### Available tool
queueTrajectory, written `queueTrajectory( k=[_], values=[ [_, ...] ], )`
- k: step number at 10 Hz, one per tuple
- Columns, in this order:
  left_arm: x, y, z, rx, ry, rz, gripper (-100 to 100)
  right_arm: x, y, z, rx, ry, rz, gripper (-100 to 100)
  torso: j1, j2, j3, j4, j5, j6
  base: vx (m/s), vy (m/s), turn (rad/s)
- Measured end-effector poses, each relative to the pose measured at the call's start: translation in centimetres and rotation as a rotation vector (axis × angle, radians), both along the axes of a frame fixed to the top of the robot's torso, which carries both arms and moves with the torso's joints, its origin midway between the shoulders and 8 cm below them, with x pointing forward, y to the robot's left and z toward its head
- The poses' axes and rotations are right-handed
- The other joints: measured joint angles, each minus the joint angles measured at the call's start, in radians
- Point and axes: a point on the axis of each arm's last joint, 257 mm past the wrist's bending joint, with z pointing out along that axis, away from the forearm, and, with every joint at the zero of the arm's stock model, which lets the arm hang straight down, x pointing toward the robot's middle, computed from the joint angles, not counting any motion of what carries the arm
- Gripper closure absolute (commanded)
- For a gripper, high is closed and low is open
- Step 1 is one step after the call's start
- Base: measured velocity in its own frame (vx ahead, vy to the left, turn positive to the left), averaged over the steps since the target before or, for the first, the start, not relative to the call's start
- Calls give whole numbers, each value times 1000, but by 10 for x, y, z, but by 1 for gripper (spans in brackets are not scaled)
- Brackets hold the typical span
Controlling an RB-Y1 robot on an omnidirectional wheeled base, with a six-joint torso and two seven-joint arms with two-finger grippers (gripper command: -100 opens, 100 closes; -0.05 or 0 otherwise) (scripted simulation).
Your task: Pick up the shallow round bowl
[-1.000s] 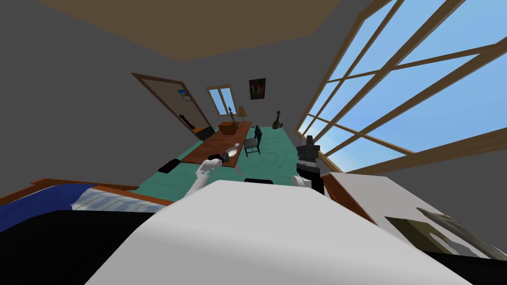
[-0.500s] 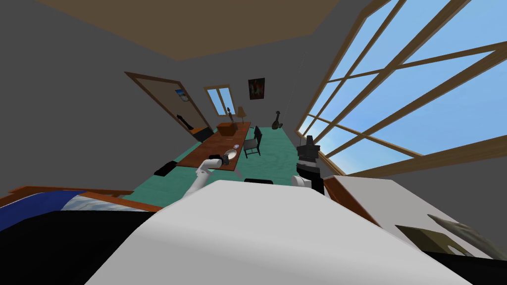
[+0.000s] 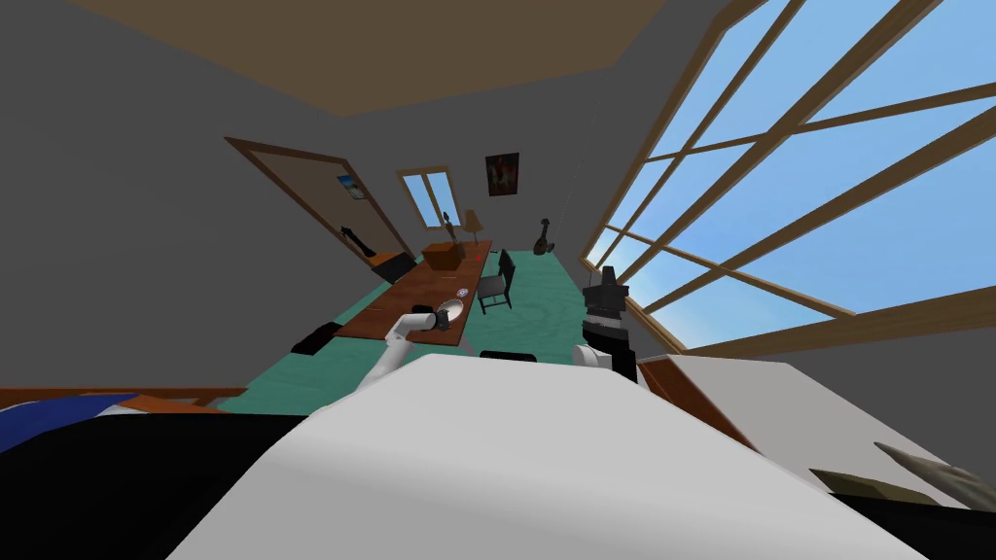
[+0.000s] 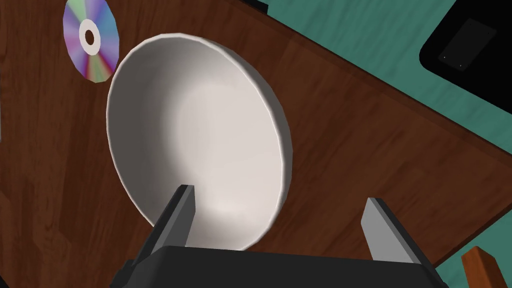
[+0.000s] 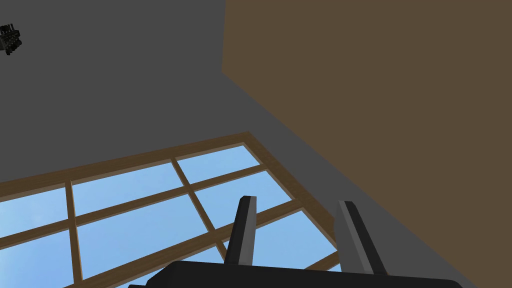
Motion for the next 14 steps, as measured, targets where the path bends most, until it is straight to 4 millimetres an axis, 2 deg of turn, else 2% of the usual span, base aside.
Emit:
queueTrajectory(
  k=[3, 4, 5, 9, 10, 14],
  values=[
    [-23, 0, -17, -20, 95, 21, -100, 0, 0, 0, 0, 0, 0, 0, 1, -1, -1, 0, 0, 0, 82, 25, -20],
    [-25, 0, -17, -22, 102, 22, 0, 0, 0, 0, 0, 0, 0, 0, 0, 1, 0, 0, 0, 0, 9, 3, 0],
    [-25, 0, -17, -21, 101, 22, -100, 0, 0, 0, 0, 0, 0, 0, -1, 4, 2, 1, 0, 0, 13, 9, -21],
    [-26, -1, -37, -22, 99, 29, -100, 0, 0, 0, 0, 0, 0, 0, 0, 4, 3, 1, 0, 0, 13, 12, -15],
    [-25, -1, -37, -22, 97, 29, 100, 0, 0, 0, 0, 0, 0, 0, -1, 5, 3, 1, 0, 0, 0, 0, 0],
    [-26, -1, -37, -23, 99, 30, 100, 0, 0, 0, 0, 0, 0, 0, -1, 5, 3, 1, 0, 1, 0, 0, 0]
  ],
)
